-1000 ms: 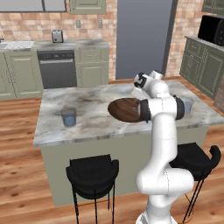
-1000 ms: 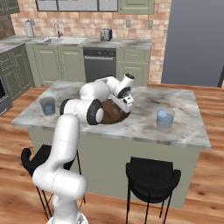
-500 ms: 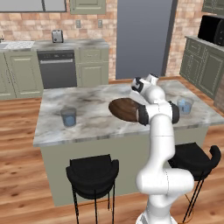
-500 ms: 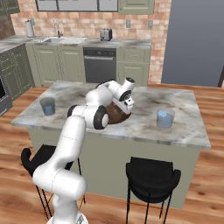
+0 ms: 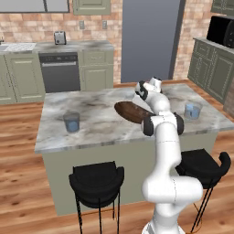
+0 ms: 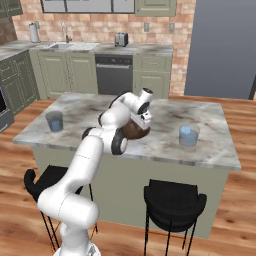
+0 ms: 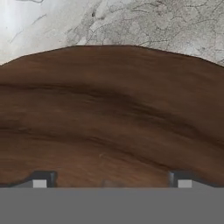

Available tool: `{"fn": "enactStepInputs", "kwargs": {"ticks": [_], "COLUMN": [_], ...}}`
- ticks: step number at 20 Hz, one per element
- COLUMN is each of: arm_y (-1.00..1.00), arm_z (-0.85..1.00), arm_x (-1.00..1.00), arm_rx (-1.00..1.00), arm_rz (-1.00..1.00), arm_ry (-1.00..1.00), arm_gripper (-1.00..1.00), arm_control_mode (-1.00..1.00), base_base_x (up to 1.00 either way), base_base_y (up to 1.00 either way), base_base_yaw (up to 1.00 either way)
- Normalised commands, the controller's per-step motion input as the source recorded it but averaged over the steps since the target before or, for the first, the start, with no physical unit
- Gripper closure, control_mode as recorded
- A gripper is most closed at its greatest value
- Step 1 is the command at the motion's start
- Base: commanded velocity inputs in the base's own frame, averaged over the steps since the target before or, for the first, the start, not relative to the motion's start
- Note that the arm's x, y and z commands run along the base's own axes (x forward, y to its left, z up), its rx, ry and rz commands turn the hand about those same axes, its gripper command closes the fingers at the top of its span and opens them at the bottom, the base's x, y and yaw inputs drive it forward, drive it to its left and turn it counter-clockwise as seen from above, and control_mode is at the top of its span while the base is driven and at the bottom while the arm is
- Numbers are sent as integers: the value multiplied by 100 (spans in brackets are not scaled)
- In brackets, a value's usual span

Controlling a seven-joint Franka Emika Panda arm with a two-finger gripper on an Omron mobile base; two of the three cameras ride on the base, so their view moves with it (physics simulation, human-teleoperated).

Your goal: There are four ice cubes in the ice bowl. Place two ice cubes in each glass of water.

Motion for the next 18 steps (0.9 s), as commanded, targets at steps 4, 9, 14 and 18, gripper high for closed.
{"fn": "enactStepInputs", "kwargs": {"ticks": [4,9,14,18], "arm_y": [33,13,-2,-1], "arm_z": [0,-10,-67,-43], "arm_x": [-29,-8,0,0], "arm_rx": [0,-1,-5,-1], "arm_rz": [1,1,5,1], "arm_ry": [0,1,9,5], "arm_gripper": [-100,-100,-100,-100], "arm_control_mode": [-100,-100,-100,-100], "base_base_x": [0,0,0,0], "base_base_y": [0,0,0,0], "base_base_yaw": [0,0,0,0]}}
